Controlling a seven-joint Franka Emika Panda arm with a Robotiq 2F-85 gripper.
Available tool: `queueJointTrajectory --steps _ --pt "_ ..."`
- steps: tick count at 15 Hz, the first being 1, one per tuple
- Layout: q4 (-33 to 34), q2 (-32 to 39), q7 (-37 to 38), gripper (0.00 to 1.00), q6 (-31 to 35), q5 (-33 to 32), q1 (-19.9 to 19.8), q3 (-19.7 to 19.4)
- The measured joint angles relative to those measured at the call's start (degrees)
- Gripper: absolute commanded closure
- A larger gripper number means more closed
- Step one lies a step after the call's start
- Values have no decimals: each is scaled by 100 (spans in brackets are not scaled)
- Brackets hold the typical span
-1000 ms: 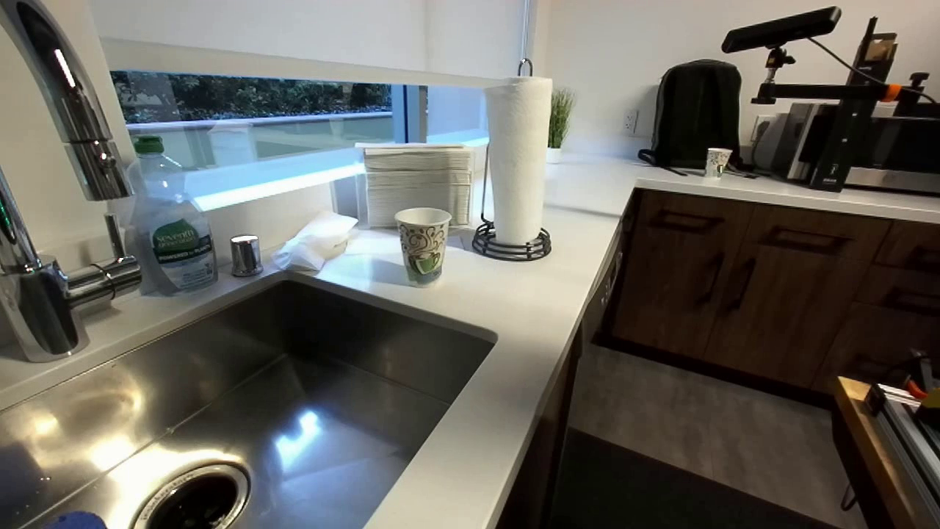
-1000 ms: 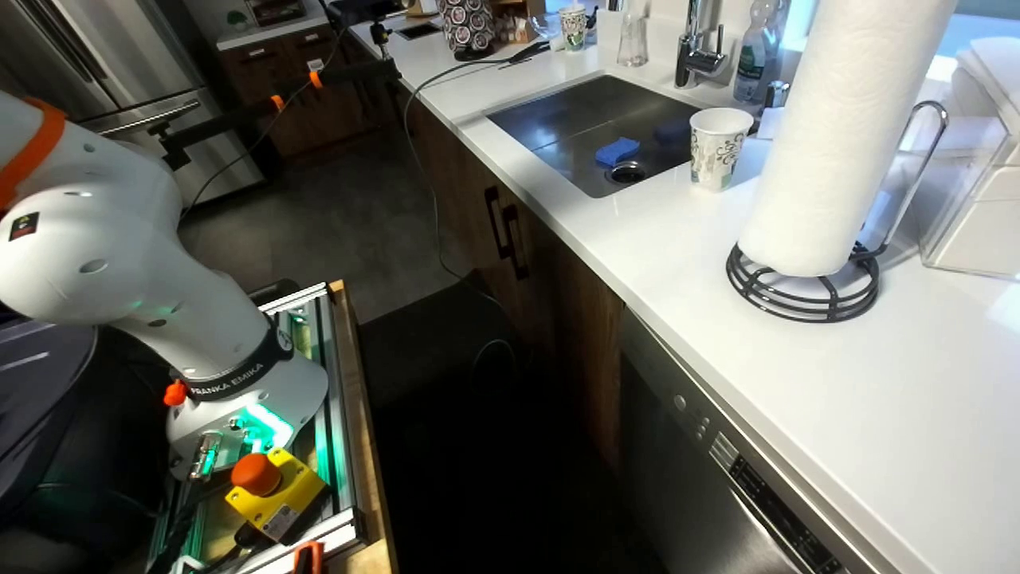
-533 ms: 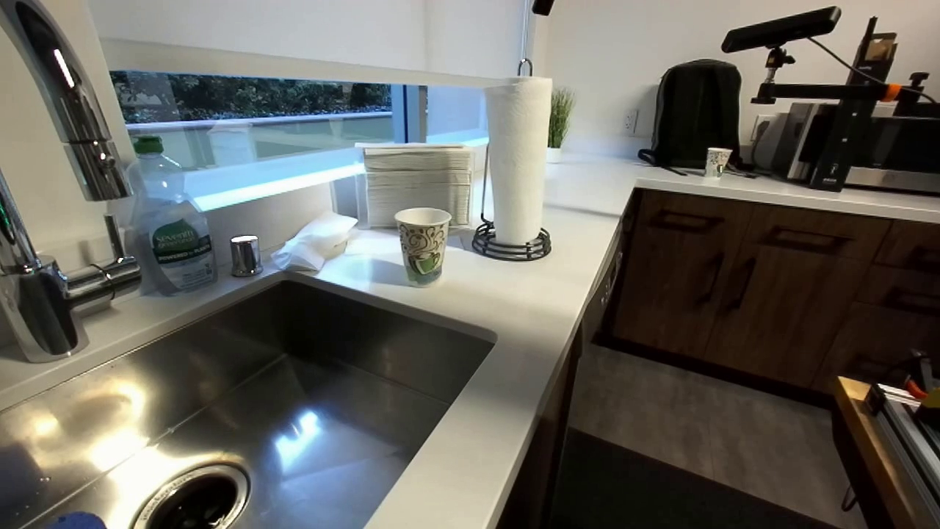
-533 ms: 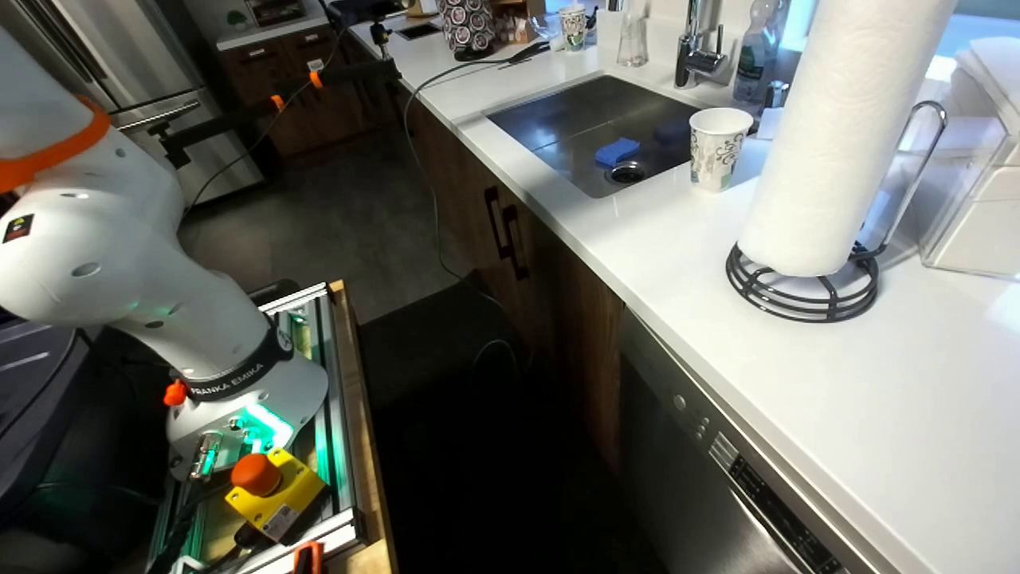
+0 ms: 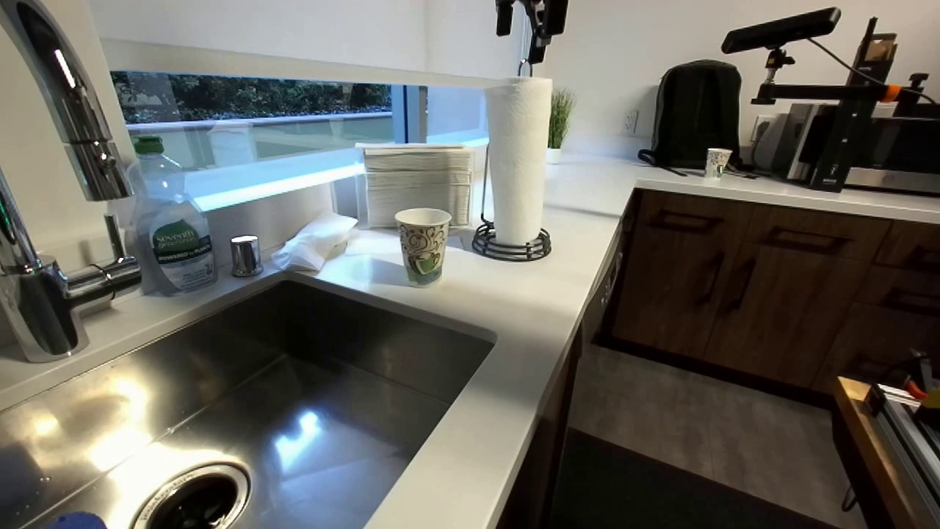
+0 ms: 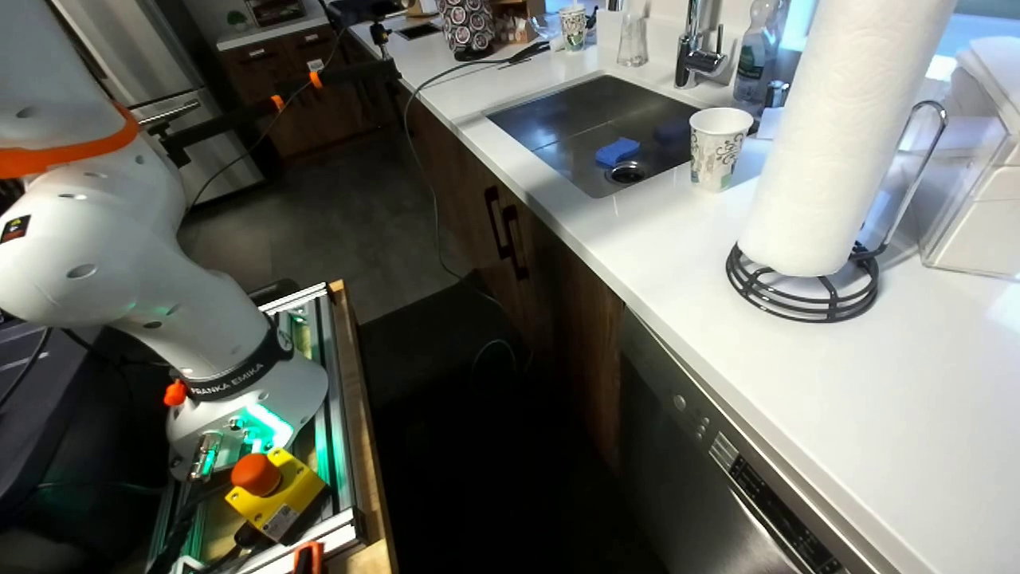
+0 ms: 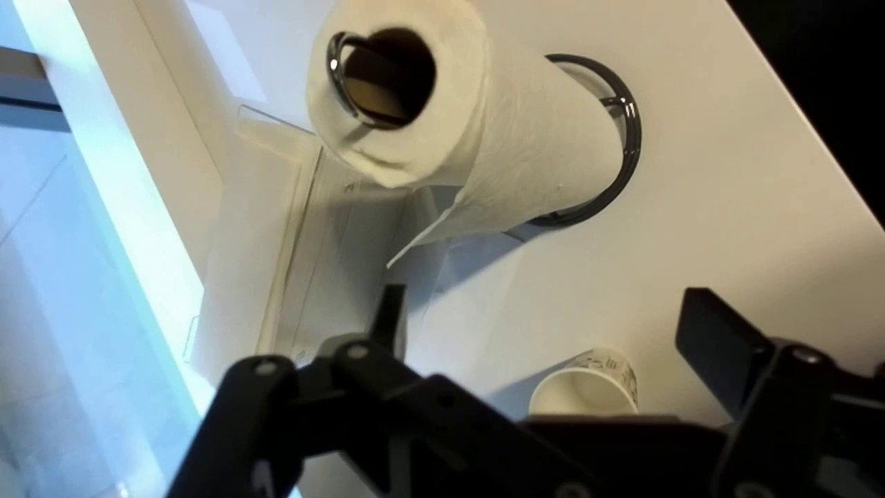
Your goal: Pull out one paper towel from the roll
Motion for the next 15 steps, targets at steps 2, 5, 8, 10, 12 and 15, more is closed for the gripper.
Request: queueJointTrajectory --steps 2,5,8,10,12,15 --pt "22 129 -80 0 -18 -1 -61 -1" --pt "40 263 -86 0 -14 3 -104 4" --pt "55 333 -85 0 8 10 -107 6" --pt "117 378 -79 0 9 10 -106 14" --pt "183 412 -37 0 24 10 -106 25" --pt "467 611 -20 0 47 10 -145 8"
